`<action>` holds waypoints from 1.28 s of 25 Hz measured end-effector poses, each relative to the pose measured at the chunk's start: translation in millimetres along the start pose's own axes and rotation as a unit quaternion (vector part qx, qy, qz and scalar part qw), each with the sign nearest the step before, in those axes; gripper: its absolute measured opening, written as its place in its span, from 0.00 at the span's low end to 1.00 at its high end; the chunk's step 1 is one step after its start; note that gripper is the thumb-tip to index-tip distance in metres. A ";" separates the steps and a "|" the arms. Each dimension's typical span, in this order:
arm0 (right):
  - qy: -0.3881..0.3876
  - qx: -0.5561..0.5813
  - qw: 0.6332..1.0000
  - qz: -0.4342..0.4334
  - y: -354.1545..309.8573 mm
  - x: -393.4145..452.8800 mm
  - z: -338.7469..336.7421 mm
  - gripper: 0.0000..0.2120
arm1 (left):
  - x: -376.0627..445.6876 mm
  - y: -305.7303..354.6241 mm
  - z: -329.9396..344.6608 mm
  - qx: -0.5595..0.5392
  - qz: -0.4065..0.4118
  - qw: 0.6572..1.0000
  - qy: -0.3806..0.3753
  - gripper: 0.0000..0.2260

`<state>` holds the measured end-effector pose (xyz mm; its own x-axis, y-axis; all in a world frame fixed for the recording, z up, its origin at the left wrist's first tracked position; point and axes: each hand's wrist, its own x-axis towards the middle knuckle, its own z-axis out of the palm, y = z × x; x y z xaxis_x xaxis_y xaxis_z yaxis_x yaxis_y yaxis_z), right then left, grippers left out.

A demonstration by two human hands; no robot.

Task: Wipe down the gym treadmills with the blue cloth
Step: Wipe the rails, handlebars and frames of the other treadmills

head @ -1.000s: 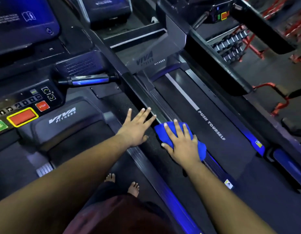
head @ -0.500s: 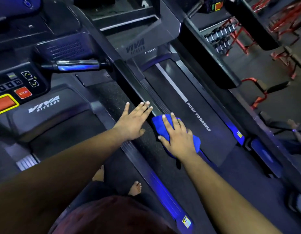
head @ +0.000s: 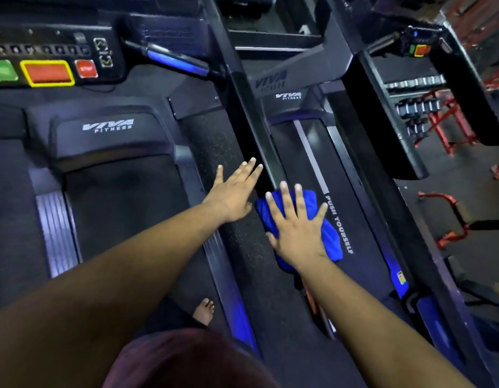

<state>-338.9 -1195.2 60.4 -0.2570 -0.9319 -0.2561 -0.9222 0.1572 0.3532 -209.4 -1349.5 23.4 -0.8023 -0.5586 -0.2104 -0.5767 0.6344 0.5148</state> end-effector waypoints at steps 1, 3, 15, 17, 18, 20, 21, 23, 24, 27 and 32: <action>0.006 -0.019 1.000 -0.019 2.5 -21.1 8.6 0.45 | 0.5 -2.9 0.3 0.003 0.000 1.000 0.002 0.43; -0.004 -0.040 0.998 -0.045 7.9 -56.6 26.4 0.45 | 8.2 -9.6 -2.6 0.014 0.001 1.000 0.018 0.42; -0.028 -0.144 0.982 -0.120 -18.1 128.0 -31.8 0.30 | 98.7 -83.8 -57.5 0.149 0.075 0.983 0.073 0.42; -0.033 -0.120 0.988 -0.094 -19.8 109.5 -30.0 0.34 | 108.9 -100.6 -65.3 0.159 0.082 0.981 0.079 0.43; -0.046 -0.120 0.986 -0.107 -17.8 95.0 -26.0 0.36 | 112.0 -110.9 -67.5 0.168 0.081 0.979 0.083 0.43; -0.074 -0.148 0.972 -0.167 -8.8 82.3 -24.4 0.35 | 115.9 -126.7 -74.9 0.187 0.078 0.976 0.079 0.44; -0.085 -0.162 0.963 -0.198 -5.3 91.9 -28.1 0.33 | 117.1 -131.1 -78.7 0.195 0.078 0.975 0.073 0.44; -0.075 -0.182 0.955 -0.223 -9.1 142.6 -43.5 0.29 | 125.2 -140.2 -92.9 0.214 0.074 0.971 0.076 0.43; -0.058 -0.186 0.957 -0.217 -16.4 174.0 -51.7 0.28 | 130.1 -143.8 -100.9 0.230 0.071 0.967 0.081 0.42; -0.030 -0.191 0.967 -0.164 -34.0 245.2 -69.6 0.26 | 146.9 -155.7 -128.8 0.291 0.066 0.951 0.085 0.39; -0.071 -0.199 0.950 -0.230 -24.2 197.0 -64.4 0.28 | 146.3 -188.1 -151.3 0.315 0.037 0.946 0.058 0.34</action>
<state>-348.6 -1403.6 59.4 0.0852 -0.8142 -0.5743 -0.7710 -0.4190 0.4796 -194.9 -1631.5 21.5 -0.8429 -0.5320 -0.0812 -0.5263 0.8464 -0.0818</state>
